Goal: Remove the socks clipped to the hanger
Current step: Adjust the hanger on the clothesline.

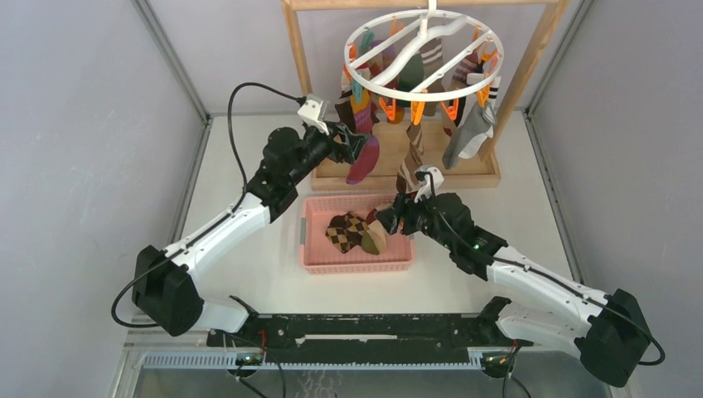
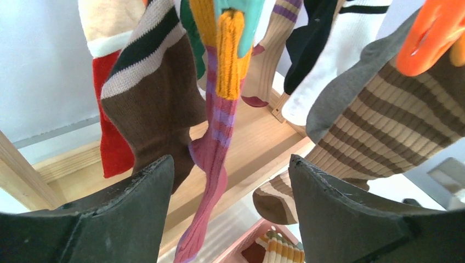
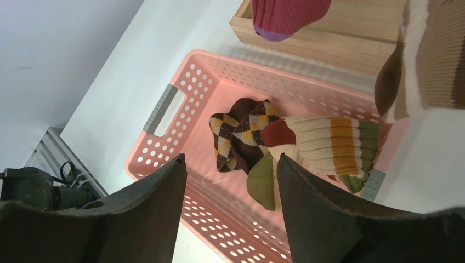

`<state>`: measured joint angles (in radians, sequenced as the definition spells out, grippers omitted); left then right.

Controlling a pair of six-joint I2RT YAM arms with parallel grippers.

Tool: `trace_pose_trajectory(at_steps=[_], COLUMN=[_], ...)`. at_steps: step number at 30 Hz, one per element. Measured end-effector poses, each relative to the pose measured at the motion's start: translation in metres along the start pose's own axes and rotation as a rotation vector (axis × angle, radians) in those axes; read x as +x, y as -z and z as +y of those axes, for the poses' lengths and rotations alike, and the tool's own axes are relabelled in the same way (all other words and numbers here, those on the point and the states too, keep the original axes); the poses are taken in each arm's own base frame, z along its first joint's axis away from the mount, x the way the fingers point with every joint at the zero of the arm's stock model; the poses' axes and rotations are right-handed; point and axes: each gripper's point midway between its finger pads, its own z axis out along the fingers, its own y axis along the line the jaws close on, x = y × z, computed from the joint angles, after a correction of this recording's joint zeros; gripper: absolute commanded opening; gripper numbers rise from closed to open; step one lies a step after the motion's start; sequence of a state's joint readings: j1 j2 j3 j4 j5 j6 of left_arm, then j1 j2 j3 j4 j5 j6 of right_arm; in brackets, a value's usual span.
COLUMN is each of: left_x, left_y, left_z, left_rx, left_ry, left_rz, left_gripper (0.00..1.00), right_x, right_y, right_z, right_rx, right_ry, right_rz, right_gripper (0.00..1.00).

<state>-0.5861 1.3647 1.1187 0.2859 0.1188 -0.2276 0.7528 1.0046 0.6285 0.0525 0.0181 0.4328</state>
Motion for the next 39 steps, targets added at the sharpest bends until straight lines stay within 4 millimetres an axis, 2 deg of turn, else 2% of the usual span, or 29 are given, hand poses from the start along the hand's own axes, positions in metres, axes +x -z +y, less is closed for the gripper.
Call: trace_pose_trajectory(at_steps=[4, 8, 14, 17, 21, 26, 32, 39], left_x=[0.013, 0.036, 0.064, 0.072, 0.082, 0.099, 0.115, 0.124], left_y=[-0.006, -0.012, -0.014, -0.017, -0.02, -0.024, -0.027, -0.025], left_z=[0.006, 0.013, 0.02, 0.022, 0.025, 0.027, 0.024, 0.008], left_rx=[-0.019, -0.034, -0.047, -0.05, -0.054, -0.052, -0.047, -0.022], left_ry=[0.001, 0.007, 0.013, 0.015, 0.018, 0.024, 0.025, 0.011], left_rz=[0.016, 0.061, 0.116, 0.128, 0.148, 0.183, 0.222, 0.254], left_gripper=[0.8, 0.79, 0.77, 0.68, 0.39, 0.2, 0.15, 0.14], right_x=[-0.006, -0.012, -0.01, -0.008, -0.005, -0.005, -0.007, -0.01], right_y=[0.006, 0.011, 0.013, 0.013, 0.014, 0.015, 0.016, 0.016], right_z=[0.002, 0.003, 0.002, 0.0, -0.002, -0.003, -0.003, -0.008], right_rx=[-0.006, -0.013, -0.01, -0.006, 0.002, 0.003, 0.003, 0.016], right_ry=[-0.001, -0.003, -0.003, -0.003, -0.004, -0.005, -0.006, -0.011], right_rz=[-0.019, -0.04, -0.035, -0.028, -0.02, -0.02, -0.026, -0.035], right_gripper=[0.67, 0.66, 0.65, 0.65, 0.65, 0.64, 0.64, 0.63])
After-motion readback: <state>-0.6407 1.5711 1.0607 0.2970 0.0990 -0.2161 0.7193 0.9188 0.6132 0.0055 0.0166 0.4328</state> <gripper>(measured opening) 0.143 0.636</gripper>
